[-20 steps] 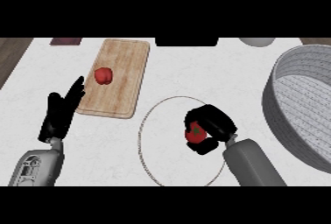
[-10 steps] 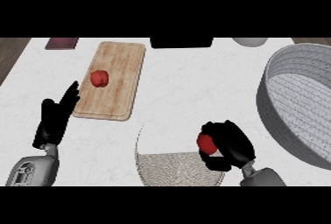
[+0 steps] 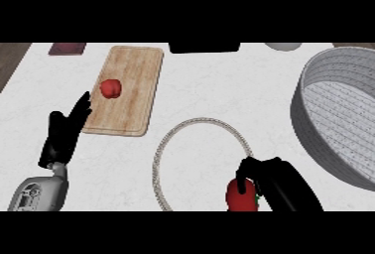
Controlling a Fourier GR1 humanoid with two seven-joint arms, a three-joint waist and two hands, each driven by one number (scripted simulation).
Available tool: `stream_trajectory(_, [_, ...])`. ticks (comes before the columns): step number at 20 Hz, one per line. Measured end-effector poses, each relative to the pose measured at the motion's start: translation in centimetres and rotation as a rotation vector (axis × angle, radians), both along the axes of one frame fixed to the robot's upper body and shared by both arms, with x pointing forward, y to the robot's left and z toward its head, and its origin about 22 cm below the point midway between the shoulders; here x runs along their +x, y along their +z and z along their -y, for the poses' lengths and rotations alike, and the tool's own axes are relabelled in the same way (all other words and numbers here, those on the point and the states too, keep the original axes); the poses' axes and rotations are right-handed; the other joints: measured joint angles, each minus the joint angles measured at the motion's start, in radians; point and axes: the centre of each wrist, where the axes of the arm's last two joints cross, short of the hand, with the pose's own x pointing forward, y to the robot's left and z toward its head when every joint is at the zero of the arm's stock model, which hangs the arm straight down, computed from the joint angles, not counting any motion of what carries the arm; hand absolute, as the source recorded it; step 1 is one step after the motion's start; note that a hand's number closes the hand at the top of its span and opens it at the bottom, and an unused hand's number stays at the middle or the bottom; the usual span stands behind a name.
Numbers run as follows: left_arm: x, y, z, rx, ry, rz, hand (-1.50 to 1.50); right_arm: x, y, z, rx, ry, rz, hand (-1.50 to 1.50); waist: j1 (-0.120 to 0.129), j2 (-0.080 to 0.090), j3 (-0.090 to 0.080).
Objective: Pick the tomato from the placemat and place it in the basket
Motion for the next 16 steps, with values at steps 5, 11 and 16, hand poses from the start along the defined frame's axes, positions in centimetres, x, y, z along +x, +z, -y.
stream_trajectory(5, [0.2, 0.3, 0.5, 0.001, -0.008, 0.005, 0.00, -2.6, 6.3, 1.2, 0.179, -0.071, 0.068, 1.50, 0.011, 0.002, 0.000])
stream_trajectory(11, [0.5, 0.6, 0.1, 0.004, -0.016, 0.008, 0.00, -1.3, 9.7, 1.0, 0.158, -0.185, 0.084, 1.50, 0.023, 0.005, -0.001])
stream_trajectory(16, [0.8, 0.6, 0.3, 0.001, -0.016, 0.010, 0.00, 0.0, 13.1, 1.0, 0.153, -0.280, 0.141, 1.50, 0.026, 0.004, -0.001])
